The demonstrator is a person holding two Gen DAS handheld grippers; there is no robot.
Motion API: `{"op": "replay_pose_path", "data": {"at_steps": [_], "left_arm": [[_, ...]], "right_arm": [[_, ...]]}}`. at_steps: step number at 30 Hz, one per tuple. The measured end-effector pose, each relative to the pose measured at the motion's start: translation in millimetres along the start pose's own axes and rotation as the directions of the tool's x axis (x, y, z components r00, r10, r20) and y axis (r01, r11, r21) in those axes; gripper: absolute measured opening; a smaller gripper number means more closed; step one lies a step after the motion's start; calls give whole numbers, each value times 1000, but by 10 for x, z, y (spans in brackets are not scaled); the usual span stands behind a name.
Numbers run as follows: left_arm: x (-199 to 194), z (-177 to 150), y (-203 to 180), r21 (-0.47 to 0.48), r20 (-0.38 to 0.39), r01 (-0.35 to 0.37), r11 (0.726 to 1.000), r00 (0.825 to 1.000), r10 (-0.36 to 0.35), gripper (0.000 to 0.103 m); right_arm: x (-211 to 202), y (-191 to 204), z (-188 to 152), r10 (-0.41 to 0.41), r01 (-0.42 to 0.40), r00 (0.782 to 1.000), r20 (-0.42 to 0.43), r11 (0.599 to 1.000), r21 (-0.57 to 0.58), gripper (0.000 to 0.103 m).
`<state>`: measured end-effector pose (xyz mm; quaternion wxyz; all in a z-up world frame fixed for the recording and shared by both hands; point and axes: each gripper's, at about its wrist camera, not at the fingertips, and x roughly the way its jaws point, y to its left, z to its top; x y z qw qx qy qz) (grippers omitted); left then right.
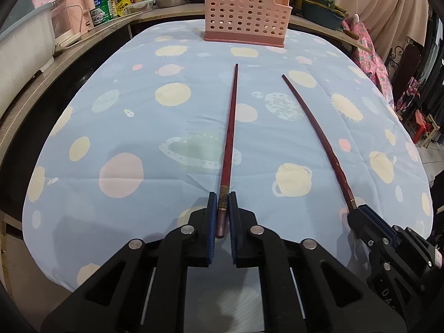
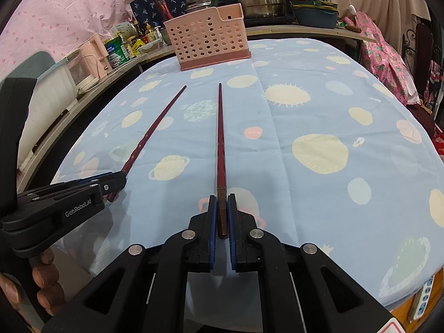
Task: Organize utensils
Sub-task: 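Grasp the other dark red chopstick with the left gripper, then lift the dark red chopstick into the pink holder with the left gripper while the right carries its chopstick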
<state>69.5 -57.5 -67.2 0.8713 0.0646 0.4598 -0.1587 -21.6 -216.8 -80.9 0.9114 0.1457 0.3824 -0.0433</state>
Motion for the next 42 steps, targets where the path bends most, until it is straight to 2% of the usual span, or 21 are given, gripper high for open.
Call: {"op": "replay_pose_path", "data": {"at_steps": [11, 19, 27, 32, 36, 42], "left_arm": [[-74, 18, 2, -15, -17, 32, 999, 999, -32, 7], [-385, 181, 51, -34, 21, 66, 997, 998, -65, 7], [-886, 557, 148, -63, 153, 105, 992, 984, -94, 7], [-1110, 933, 216, -75, 223, 130, 989, 969, -111, 7], [-1234, 1249, 260, -77, 270, 145, 986, 956, -119, 7], [-1330, 1691, 295, -82, 313, 176, 981, 939, -142, 7]], "right_arm": [[-57, 15, 29, 20, -20, 1000, 8, 1000, 1, 7], [-304, 25, 248, 49, -51, 996, 73, 999, 16, 7], [-628, 47, 664, 75, -78, 980, 186, 997, 7, 7], [-770, 74, 1043, 109, -111, 960, 259, 994, -7, 7], [-852, 53, 1373, 143, -151, 939, 314, 989, 2, 7], [-862, 51, 1783, 183, -195, 920, 347, 981, 1, 7]]}}
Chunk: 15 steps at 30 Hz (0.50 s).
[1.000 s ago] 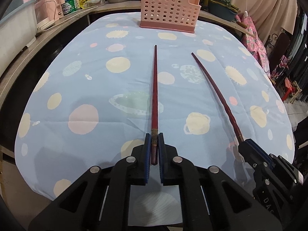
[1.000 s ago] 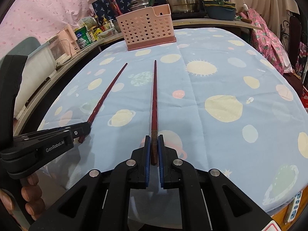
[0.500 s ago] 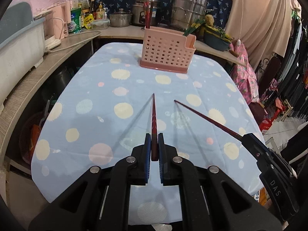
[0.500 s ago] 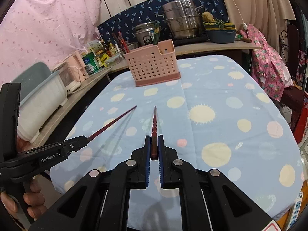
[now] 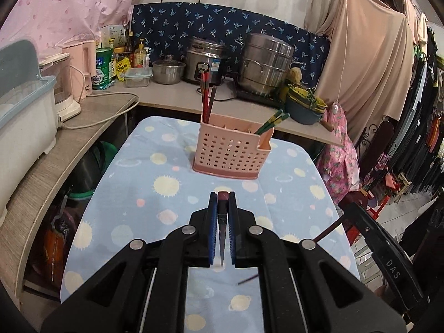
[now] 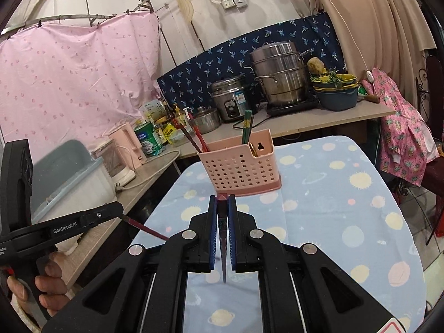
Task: Organize utensils
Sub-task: 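Lift the dark red chopstick into the pink holder with the left gripper while the right carries its chopstick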
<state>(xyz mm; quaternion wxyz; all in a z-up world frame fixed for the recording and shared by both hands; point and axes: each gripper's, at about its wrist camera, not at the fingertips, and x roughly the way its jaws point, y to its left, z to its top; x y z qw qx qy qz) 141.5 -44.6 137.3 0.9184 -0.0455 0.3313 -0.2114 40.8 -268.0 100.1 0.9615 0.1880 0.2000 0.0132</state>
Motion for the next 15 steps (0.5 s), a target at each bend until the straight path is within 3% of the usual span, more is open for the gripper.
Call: {"op": "replay_pose_path", "data": {"at_steps": [7, 15], "left_arm": [[111, 546, -95, 6, 45, 21, 1000, 999, -21, 7], [248, 1392, -212, 12, 192, -12, 1000, 981, 9, 7]], "right_arm": [[166, -9, 528, 46, -47, 997, 55, 999, 12, 7], [503, -7, 1413, 49, -48, 980, 192, 999, -8, 7]]}}
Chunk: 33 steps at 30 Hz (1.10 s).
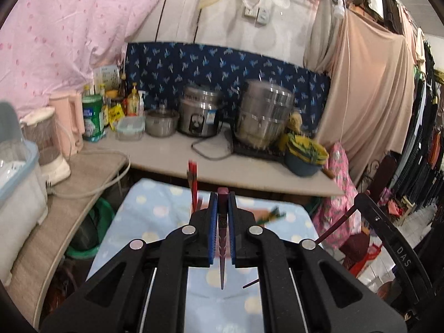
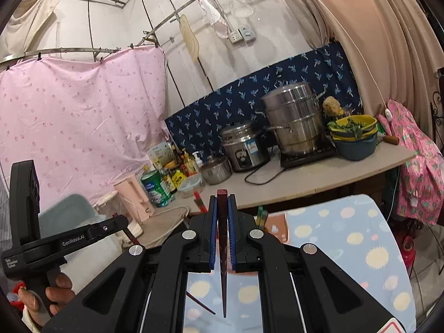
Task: Organize utensils
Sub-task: 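Lift the dark red chopstick into the pink holder with the left gripper while the right carries its chopstick, then open both grippers to drop the dark red chopsticks into the holder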
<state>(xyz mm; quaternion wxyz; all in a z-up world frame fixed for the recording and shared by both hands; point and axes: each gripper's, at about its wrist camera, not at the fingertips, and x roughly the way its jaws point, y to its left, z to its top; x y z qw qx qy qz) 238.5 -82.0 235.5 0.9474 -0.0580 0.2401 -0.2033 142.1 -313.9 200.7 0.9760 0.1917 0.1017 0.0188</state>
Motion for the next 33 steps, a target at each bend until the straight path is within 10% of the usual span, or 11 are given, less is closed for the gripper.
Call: {"op": "replay_pose_path", "data": {"at_steps": [12, 27, 33], "left_arm": [[802, 649, -3, -6, 98, -62, 998, 993, 62, 7], [1461, 217, 181, 11, -9, -97, 995, 995, 98, 8], [1407, 153, 163, 32, 3, -139, 990, 990, 139, 50]], "right_arm": [[885, -20, 711, -41, 46, 993, 110, 998, -44, 7], [1686, -423, 115, -98, 96, 992, -83, 995, -37, 7], [1654, -405, 80, -97, 93, 991, -93, 994, -50, 11]]}}
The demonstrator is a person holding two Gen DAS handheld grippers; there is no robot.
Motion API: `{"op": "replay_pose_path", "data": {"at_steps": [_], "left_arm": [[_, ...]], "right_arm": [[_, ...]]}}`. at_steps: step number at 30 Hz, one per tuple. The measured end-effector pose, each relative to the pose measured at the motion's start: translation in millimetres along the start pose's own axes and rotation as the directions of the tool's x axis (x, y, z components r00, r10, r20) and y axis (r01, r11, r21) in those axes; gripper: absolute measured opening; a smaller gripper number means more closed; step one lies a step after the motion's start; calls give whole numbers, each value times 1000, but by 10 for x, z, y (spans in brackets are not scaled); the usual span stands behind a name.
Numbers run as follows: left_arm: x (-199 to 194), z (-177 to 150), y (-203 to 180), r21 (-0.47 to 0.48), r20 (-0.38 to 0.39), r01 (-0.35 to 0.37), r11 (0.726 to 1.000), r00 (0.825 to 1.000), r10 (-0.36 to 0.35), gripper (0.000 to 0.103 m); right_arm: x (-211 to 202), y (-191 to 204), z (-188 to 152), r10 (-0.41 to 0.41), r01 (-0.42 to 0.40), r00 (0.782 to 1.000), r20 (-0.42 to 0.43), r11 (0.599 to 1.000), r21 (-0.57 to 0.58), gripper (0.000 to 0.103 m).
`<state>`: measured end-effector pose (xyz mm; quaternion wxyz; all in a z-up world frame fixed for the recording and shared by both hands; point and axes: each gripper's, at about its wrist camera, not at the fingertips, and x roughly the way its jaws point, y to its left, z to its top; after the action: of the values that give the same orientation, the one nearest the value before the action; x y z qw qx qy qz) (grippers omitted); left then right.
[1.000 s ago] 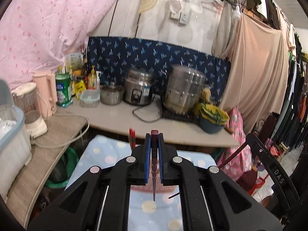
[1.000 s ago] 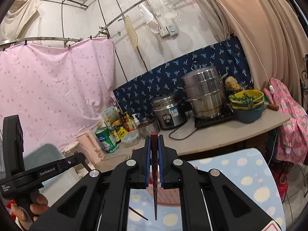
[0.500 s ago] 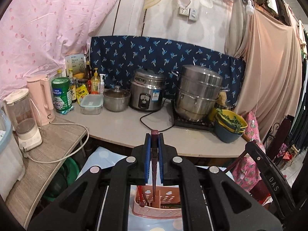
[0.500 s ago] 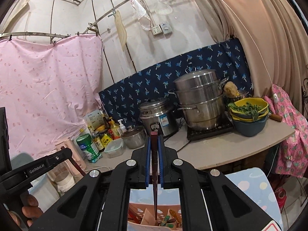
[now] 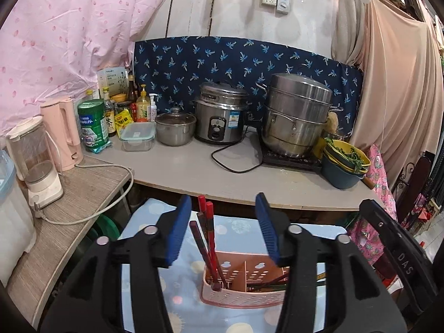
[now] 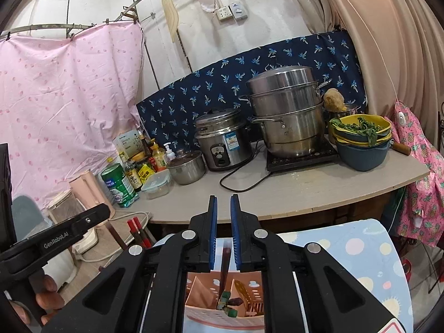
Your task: Organize utensils
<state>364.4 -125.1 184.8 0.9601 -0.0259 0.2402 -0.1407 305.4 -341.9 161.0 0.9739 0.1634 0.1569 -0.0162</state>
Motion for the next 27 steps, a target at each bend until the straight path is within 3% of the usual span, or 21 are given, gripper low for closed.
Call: {"op": "replay_pose_path", "data": {"at_steps": [7, 17, 27], "left_arm": [[-185, -44, 6, 23, 4, -20, 1000, 1000, 20, 59], [-421, -260, 71, 59, -28, -74, 995, 997, 76, 61], [-766, -431, 67, 81, -18, -84, 993, 996, 86, 68]], "right_arm": [[-163, 42, -10, 5, -5, 1000, -1, 1000, -10, 18], [-497, 141, -206, 4, -6, 1000, -30, 999, -48, 35], [-829, 216, -406, -13, 8, 997, -70, 998, -69, 41]]}}
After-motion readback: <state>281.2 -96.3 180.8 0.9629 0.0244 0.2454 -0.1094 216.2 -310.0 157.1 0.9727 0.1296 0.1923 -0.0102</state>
